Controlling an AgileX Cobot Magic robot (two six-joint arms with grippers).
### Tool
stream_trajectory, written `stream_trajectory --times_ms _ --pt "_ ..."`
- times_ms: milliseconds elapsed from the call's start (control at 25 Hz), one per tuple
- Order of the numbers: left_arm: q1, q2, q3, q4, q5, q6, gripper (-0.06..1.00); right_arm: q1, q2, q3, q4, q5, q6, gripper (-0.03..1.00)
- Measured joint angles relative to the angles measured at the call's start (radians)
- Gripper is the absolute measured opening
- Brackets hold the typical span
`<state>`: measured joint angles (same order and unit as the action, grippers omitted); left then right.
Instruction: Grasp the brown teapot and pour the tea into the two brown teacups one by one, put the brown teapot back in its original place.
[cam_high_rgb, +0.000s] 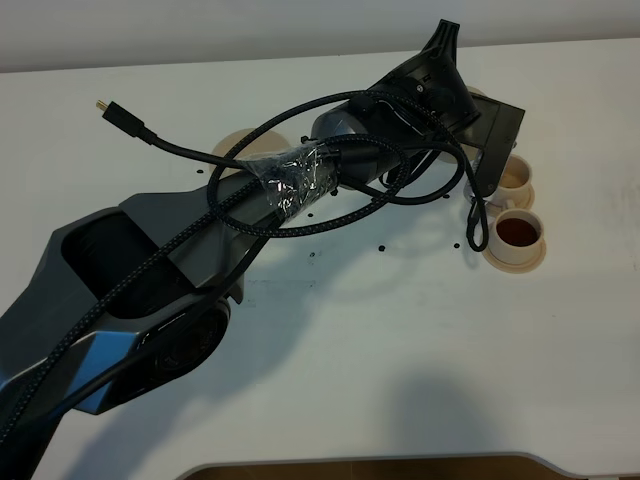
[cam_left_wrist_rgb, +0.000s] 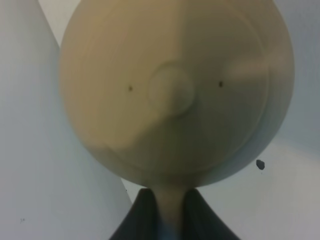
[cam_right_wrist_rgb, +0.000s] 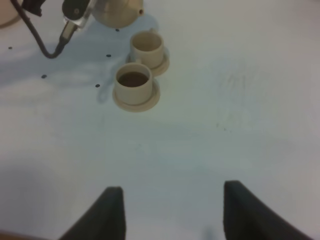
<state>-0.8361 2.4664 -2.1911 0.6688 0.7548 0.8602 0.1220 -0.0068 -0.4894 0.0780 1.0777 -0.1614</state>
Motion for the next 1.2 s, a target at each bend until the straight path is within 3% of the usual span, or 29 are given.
stream_trajectory --times_ms 880,1200 --pt "0.000 0.001 0.000 -0.004 0.000 -0.060 0.13 0.000 0.000 0.000 0.000 0.000 0.001 0.44" --pt "-0.009 0.001 0.000 0.036 0.000 -0.045 0.13 0.000 0.000 0.000 0.000 0.000 0.001 0.44"
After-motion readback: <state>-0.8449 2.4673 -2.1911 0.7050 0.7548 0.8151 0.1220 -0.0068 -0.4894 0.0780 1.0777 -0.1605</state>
